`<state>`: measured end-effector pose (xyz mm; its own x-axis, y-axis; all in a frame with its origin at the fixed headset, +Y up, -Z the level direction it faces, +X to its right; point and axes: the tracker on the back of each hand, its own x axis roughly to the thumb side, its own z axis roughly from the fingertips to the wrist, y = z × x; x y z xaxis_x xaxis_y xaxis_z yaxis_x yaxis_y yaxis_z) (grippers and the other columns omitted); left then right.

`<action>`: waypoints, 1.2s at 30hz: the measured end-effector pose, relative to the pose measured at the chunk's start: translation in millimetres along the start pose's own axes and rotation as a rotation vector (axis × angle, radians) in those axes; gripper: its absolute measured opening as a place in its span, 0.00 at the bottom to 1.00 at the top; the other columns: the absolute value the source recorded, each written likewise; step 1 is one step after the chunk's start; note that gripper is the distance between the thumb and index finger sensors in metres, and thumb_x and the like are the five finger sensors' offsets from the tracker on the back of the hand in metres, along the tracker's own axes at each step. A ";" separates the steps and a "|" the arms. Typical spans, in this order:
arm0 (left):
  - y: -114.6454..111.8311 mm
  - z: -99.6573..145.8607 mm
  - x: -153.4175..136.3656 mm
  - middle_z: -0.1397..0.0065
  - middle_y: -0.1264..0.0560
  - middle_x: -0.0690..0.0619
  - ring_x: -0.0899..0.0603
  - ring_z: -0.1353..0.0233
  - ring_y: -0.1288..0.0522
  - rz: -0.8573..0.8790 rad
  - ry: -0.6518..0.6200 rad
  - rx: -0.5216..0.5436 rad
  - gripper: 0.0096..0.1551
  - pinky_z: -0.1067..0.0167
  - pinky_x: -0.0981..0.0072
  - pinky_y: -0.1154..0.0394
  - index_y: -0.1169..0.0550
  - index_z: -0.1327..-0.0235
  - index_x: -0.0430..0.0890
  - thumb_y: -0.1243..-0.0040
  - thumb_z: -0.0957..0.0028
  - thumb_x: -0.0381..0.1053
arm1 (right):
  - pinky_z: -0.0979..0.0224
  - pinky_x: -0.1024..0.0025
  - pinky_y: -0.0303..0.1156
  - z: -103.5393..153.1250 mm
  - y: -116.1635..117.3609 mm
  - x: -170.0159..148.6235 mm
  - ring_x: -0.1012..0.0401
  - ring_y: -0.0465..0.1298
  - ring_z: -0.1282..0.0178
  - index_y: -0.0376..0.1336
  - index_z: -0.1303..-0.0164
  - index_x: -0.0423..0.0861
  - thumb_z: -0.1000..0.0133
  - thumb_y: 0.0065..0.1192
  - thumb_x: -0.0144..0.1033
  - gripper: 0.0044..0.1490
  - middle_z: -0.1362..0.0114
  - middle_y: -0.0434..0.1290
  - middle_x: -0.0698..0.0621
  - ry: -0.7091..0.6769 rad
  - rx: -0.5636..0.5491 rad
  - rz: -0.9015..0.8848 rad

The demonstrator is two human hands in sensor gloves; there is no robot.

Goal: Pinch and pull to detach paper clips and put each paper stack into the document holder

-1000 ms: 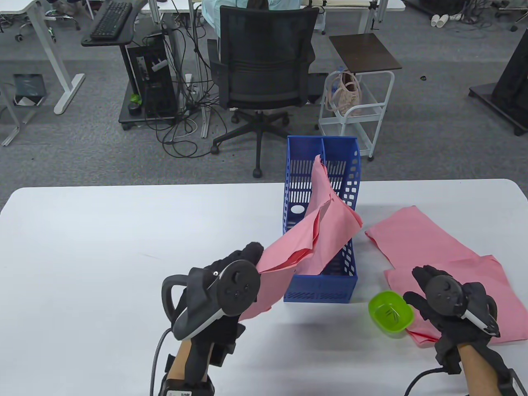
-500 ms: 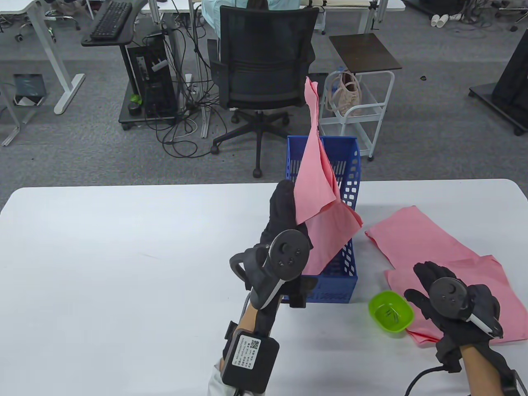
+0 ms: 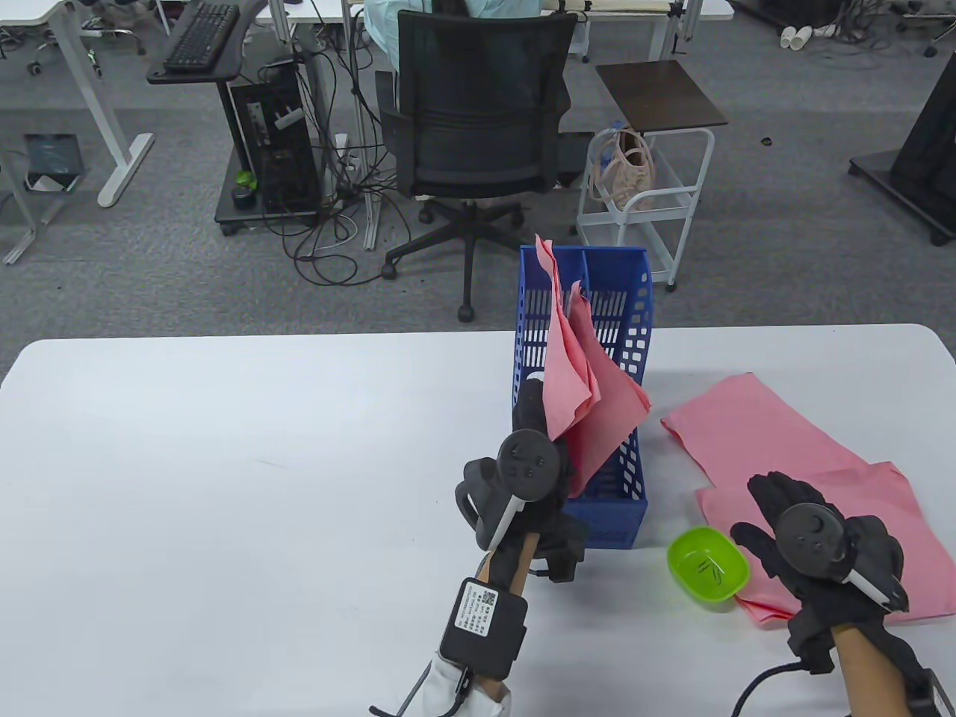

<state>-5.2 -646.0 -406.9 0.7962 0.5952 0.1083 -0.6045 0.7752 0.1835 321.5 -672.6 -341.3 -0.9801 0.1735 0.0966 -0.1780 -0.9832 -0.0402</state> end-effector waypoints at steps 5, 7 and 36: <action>-12.5 -6.4 -4.2 0.17 0.42 0.36 0.41 0.26 0.23 -0.018 0.064 -0.145 0.37 0.31 0.62 0.20 0.54 0.15 0.38 0.59 0.34 0.44 | 0.17 0.37 0.52 0.4 -0.1 0.5 0.33 0.54 0.14 0.48 0.13 0.41 0.38 0.52 0.52 0.46 0.11 0.51 0.32 0.001 0.008 0.000; -12.2 -7.6 -2.4 0.17 0.41 0.36 0.40 0.25 0.24 -0.038 0.055 -0.156 0.38 0.31 0.61 0.21 0.53 0.15 0.37 0.57 0.34 0.45 | 0.17 0.37 0.52 0.6 -0.2 0.4 0.33 0.54 0.14 0.48 0.13 0.42 0.38 0.52 0.52 0.46 0.11 0.51 0.32 0.004 0.011 0.000; 44.2 74.5 -12.7 0.12 0.64 0.31 0.22 0.18 0.66 -0.619 -0.401 -0.195 0.57 0.25 0.30 0.62 0.64 0.13 0.37 0.73 0.43 0.71 | 0.13 0.36 0.45 11.5 51.8 -43.2 0.35 0.47 0.09 0.37 0.11 0.52 0.49 0.62 0.60 0.62 0.06 0.40 0.40 0.102 0.649 0.325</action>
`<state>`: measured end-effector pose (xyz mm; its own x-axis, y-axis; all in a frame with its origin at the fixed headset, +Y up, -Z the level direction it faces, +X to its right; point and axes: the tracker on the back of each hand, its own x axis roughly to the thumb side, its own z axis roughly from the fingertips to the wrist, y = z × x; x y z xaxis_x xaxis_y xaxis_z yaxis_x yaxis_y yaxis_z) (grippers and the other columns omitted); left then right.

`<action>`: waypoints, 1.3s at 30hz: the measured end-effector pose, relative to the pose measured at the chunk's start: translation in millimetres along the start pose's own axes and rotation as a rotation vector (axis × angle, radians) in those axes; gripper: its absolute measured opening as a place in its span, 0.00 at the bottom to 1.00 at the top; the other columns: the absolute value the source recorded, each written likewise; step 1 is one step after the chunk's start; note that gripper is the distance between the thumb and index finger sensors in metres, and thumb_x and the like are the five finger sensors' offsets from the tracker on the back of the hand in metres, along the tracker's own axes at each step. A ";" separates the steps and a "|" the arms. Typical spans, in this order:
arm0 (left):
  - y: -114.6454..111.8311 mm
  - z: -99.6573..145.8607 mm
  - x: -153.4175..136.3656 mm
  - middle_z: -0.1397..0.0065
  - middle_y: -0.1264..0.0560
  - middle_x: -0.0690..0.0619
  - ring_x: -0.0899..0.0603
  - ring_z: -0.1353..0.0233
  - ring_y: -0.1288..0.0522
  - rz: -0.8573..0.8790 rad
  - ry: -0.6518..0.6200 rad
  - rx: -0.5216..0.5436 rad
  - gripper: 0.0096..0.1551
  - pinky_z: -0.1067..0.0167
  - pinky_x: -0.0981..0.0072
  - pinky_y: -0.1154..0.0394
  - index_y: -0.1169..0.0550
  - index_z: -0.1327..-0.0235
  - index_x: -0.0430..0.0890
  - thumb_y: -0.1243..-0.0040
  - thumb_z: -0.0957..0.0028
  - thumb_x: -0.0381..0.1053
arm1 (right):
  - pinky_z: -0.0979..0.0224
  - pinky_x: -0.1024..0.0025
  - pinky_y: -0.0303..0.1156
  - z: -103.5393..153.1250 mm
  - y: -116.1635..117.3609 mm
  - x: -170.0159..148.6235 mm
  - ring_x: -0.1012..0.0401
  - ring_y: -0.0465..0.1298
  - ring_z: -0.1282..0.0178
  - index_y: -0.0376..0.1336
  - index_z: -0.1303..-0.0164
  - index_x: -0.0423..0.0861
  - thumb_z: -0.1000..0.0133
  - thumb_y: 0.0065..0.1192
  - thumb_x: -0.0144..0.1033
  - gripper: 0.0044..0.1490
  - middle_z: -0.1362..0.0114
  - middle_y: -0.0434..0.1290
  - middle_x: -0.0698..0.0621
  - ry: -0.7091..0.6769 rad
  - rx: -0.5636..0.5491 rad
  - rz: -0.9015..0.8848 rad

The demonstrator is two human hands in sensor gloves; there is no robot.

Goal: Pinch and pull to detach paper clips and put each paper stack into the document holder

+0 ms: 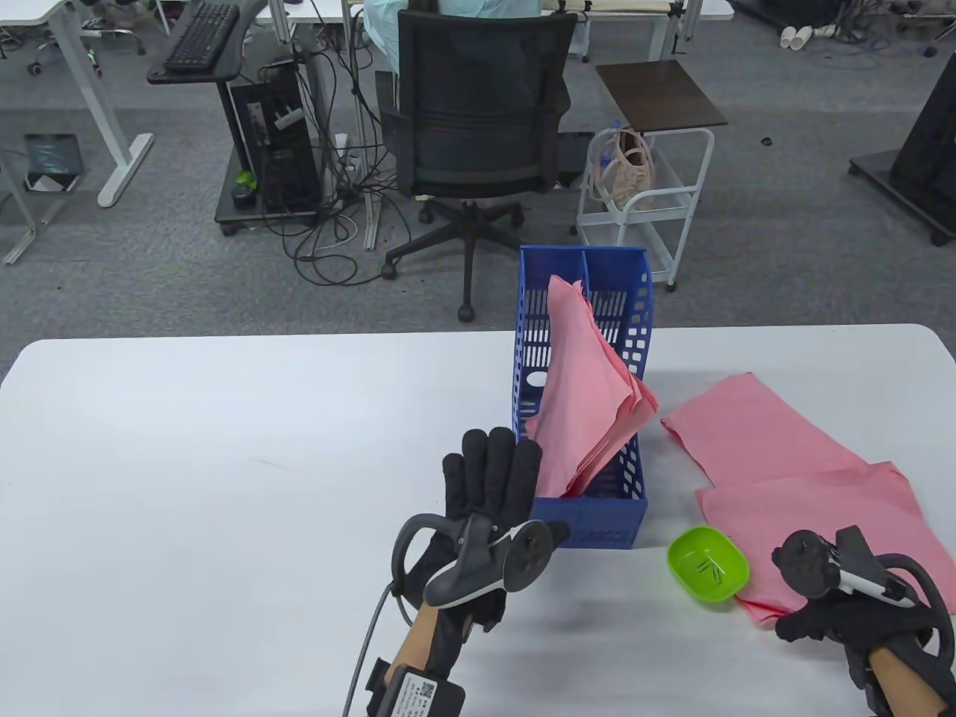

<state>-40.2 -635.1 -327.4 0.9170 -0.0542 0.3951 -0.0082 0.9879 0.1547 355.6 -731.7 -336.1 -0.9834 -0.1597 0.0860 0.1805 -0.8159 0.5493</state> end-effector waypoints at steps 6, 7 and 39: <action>0.8 8.4 -3.1 0.12 0.64 0.31 0.22 0.18 0.66 0.003 -0.010 0.026 0.57 0.25 0.30 0.62 0.64 0.13 0.37 0.73 0.43 0.71 | 0.13 0.37 0.45 -24.9 21.1 6.4 0.34 0.46 0.10 0.31 0.13 0.53 0.49 0.63 0.59 0.65 0.08 0.33 0.39 0.043 0.122 0.023; 1.9 9.2 -4.1 0.13 0.65 0.31 0.22 0.18 0.67 -0.004 -0.005 0.029 0.57 0.25 0.30 0.62 0.65 0.13 0.37 0.73 0.43 0.71 | 0.13 0.37 0.45 -25.7 23.1 7.4 0.34 0.45 0.10 0.30 0.13 0.52 0.48 0.62 0.58 0.65 0.08 0.31 0.39 0.054 0.123 0.036; 14.4 17.4 -13.5 0.12 0.64 0.32 0.22 0.18 0.66 -0.030 0.027 0.093 0.56 0.24 0.30 0.61 0.64 0.13 0.38 0.72 0.43 0.70 | 0.22 0.50 0.65 44.6 -47.3 -48.2 0.44 0.70 0.21 0.54 0.21 0.55 0.36 0.50 0.26 0.31 0.16 0.63 0.42 0.210 -0.521 -0.161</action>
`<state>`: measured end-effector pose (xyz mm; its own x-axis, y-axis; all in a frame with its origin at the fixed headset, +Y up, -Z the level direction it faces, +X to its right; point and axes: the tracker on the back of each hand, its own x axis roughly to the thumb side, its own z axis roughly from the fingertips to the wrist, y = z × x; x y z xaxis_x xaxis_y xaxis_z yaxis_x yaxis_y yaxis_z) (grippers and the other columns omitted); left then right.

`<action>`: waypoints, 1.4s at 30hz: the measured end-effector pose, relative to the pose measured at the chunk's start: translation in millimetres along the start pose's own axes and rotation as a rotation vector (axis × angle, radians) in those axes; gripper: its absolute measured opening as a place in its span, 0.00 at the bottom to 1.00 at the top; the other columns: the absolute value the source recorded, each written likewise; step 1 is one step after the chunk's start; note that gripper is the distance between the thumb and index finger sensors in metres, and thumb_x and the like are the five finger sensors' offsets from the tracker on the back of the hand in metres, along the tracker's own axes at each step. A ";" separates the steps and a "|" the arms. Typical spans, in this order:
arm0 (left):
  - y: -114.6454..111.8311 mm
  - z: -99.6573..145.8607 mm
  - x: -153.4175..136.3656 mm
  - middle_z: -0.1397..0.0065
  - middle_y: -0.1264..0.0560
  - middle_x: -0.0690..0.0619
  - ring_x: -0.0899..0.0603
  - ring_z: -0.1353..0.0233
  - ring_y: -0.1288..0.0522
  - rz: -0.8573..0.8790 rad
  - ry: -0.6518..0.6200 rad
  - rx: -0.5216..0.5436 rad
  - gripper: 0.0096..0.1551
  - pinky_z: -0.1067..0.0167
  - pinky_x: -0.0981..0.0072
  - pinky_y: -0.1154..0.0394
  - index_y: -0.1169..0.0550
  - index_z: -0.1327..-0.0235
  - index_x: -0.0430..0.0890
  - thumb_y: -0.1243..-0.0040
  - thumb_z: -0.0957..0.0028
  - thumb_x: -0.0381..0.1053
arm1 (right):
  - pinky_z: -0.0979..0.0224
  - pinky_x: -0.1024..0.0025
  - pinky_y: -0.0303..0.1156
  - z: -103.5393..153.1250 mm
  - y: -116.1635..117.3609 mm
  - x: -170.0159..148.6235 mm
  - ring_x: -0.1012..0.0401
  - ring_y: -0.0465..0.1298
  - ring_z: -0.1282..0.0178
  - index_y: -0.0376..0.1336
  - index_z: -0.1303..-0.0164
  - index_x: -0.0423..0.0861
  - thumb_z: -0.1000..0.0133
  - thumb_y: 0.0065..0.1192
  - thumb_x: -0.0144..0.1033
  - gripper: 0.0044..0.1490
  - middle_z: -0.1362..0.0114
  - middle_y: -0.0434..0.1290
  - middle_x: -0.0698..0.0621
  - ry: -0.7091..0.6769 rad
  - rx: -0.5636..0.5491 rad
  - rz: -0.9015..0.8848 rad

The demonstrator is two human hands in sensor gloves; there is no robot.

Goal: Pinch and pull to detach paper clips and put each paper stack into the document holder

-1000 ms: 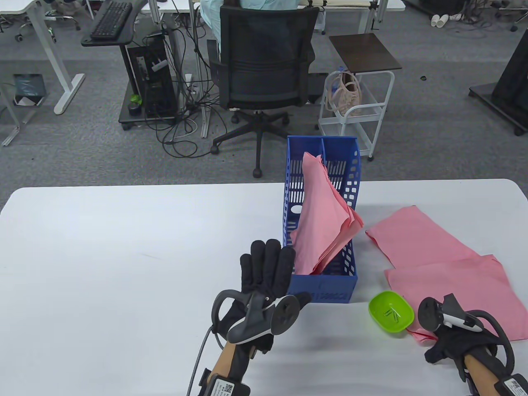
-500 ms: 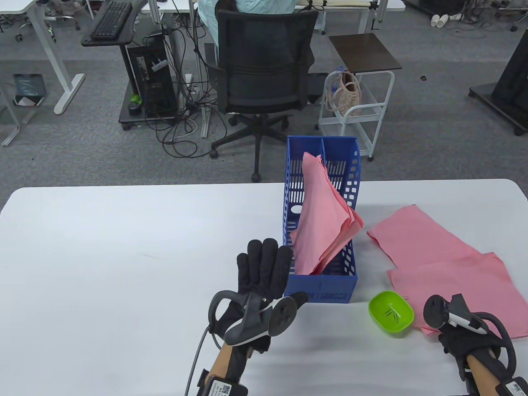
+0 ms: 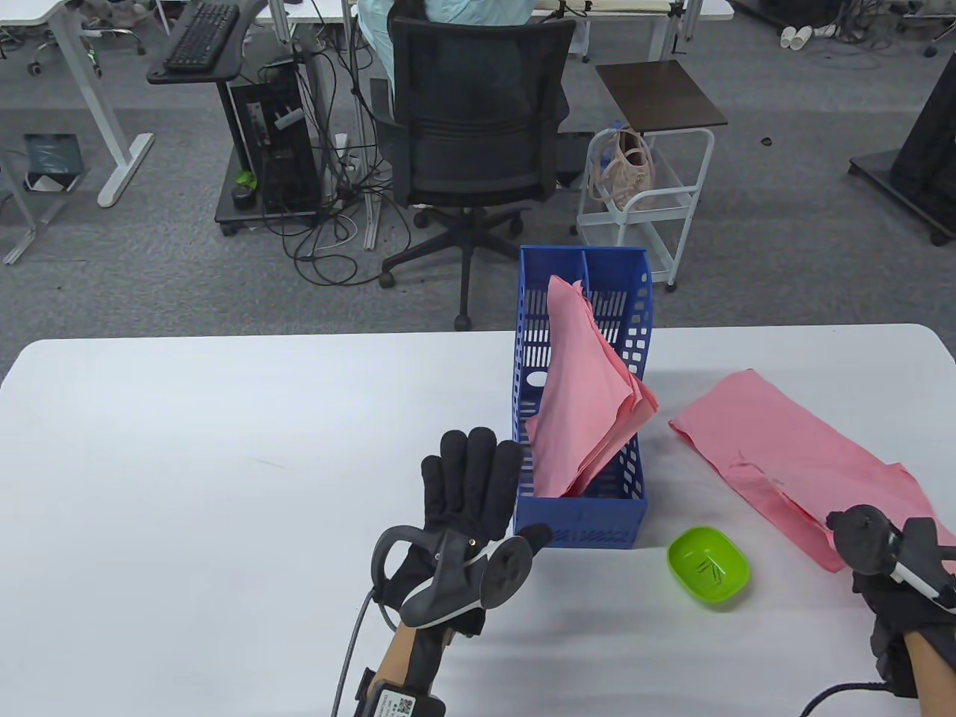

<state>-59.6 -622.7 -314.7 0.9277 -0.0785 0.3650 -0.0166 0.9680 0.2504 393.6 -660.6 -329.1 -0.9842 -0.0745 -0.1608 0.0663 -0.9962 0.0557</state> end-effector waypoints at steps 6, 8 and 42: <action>8.6 3.9 -4.9 0.12 0.63 0.32 0.22 0.17 0.65 0.025 0.013 0.031 0.56 0.24 0.29 0.60 0.64 0.13 0.38 0.71 0.43 0.70 | 0.24 0.53 0.68 28.8 -59.7 -3.8 0.47 0.74 0.25 0.59 0.25 0.54 0.37 0.53 0.27 0.29 0.21 0.69 0.45 -0.063 -0.306 -0.093; 11.3 5.1 -6.2 0.12 0.63 0.32 0.22 0.17 0.65 0.033 0.017 0.040 0.56 0.24 0.29 0.59 0.63 0.12 0.38 0.71 0.43 0.70 | 0.25 0.54 0.68 39.9 -76.9 -3.0 0.48 0.75 0.27 0.61 0.27 0.55 0.38 0.55 0.28 0.27 0.22 0.70 0.46 -0.094 -0.383 -0.113; 49.7 27.6 -45.5 0.12 0.39 0.43 0.36 0.17 0.29 0.942 -0.330 0.106 0.58 0.26 0.34 0.30 0.48 0.10 0.47 0.49 0.49 0.73 | 0.30 0.61 0.74 95.4 -162.5 124.5 0.53 0.80 0.33 0.63 0.29 0.53 0.38 0.56 0.35 0.25 0.27 0.75 0.48 -1.093 -0.273 -0.872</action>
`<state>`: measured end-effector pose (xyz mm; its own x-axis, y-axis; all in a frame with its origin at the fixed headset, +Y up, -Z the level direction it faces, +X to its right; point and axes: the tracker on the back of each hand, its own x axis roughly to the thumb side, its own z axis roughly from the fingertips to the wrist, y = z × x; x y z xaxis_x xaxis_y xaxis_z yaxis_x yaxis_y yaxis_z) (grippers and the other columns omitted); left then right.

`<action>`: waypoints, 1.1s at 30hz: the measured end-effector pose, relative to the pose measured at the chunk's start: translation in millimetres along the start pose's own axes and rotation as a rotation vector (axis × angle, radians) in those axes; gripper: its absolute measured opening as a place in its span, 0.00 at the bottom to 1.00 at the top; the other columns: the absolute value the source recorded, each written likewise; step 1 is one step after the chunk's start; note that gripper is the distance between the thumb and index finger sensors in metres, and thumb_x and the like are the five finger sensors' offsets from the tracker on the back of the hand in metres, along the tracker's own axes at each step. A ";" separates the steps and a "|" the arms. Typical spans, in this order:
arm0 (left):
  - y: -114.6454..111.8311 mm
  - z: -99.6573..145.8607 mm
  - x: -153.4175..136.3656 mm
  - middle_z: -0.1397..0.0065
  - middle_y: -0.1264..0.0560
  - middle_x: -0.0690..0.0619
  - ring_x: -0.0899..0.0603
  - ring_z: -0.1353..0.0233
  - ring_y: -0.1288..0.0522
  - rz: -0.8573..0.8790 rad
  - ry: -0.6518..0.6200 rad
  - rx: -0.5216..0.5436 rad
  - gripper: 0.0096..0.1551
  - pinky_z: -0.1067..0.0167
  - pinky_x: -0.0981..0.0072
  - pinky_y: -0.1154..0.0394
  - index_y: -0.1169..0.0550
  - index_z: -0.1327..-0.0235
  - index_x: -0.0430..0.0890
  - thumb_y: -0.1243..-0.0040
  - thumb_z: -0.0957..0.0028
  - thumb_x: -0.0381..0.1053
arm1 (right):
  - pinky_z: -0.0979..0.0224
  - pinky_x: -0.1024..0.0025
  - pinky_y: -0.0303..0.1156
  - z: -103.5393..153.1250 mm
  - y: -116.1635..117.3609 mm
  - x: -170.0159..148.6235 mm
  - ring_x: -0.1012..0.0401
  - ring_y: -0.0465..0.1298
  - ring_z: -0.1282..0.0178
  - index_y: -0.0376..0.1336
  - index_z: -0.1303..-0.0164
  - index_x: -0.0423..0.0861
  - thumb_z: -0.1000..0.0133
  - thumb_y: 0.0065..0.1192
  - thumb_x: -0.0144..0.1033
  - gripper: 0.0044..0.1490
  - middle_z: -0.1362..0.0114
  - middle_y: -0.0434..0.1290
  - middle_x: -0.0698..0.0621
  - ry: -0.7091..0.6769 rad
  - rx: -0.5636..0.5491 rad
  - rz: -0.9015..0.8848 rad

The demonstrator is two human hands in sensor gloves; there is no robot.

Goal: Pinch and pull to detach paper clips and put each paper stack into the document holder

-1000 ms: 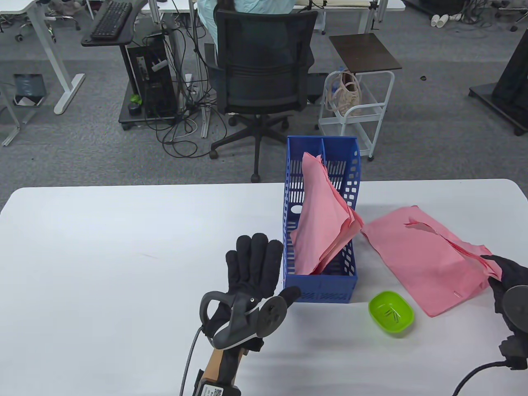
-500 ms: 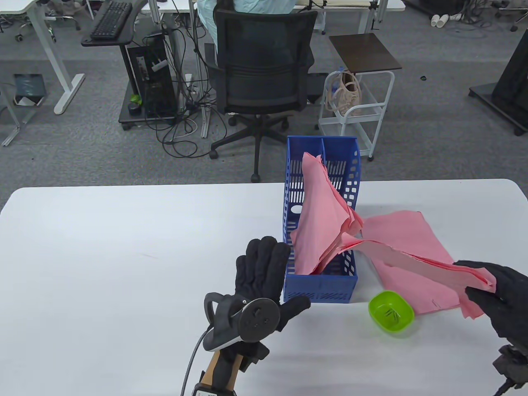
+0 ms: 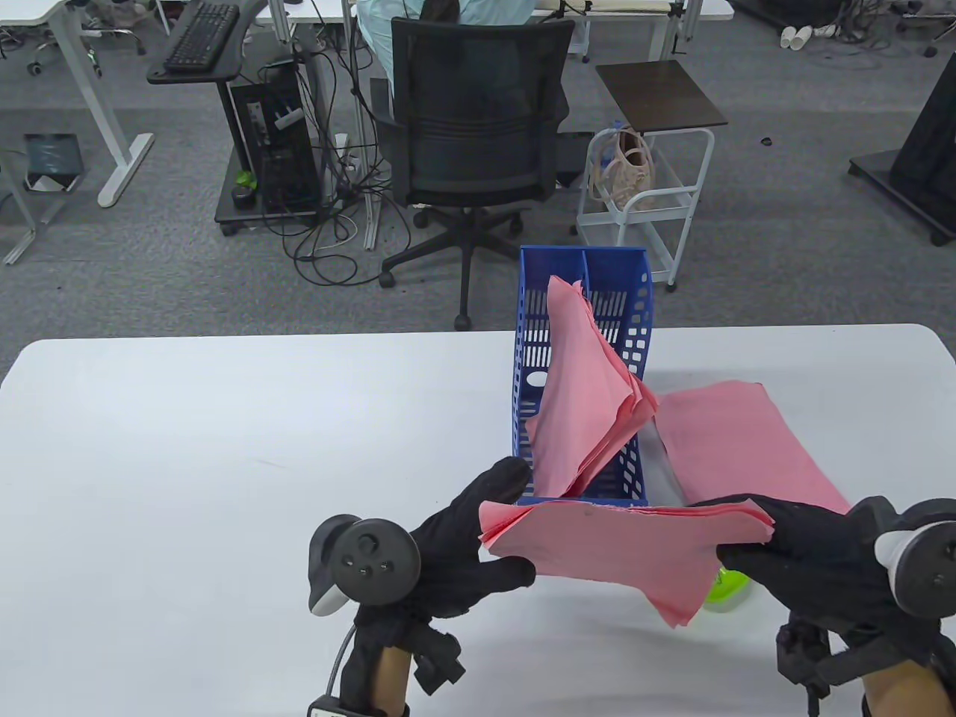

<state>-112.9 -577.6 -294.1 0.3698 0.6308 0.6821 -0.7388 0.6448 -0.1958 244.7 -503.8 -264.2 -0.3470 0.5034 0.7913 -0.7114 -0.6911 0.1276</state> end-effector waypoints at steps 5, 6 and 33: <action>4.9 2.6 2.2 0.19 0.27 0.51 0.42 0.22 0.23 0.005 -0.014 0.041 0.38 0.26 0.39 0.28 0.35 0.18 0.56 0.48 0.43 0.65 | 0.30 0.61 0.74 -5.7 15.4 -11.4 0.53 0.80 0.33 0.62 0.28 0.53 0.38 0.56 0.35 0.25 0.27 0.74 0.48 -0.007 -0.008 -0.040; 5.4 2.9 2.9 0.23 0.24 0.53 0.44 0.25 0.20 -0.007 -0.006 0.049 0.33 0.27 0.41 0.27 0.31 0.21 0.57 0.48 0.41 0.62 | 0.29 0.60 0.73 -6.7 18.2 -13.8 0.53 0.80 0.33 0.62 0.28 0.53 0.38 0.56 0.35 0.25 0.27 0.74 0.48 -0.004 -0.014 -0.045; -0.3 4.2 35.1 0.40 0.15 0.53 0.48 0.43 0.13 -0.520 0.184 0.002 0.21 0.38 0.54 0.19 0.20 0.38 0.56 0.45 0.41 0.56 | 0.28 0.56 0.72 -39.5 62.0 23.5 0.47 0.77 0.30 0.64 0.27 0.50 0.39 0.57 0.51 0.31 0.24 0.73 0.43 0.026 -0.066 0.622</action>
<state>-102.1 -557.5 -267.1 0.7786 0.2943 0.5543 -0.4333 0.8910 0.1354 168.3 -514.3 -261.3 -0.7225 0.0302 0.6907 -0.4073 -0.8259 -0.3899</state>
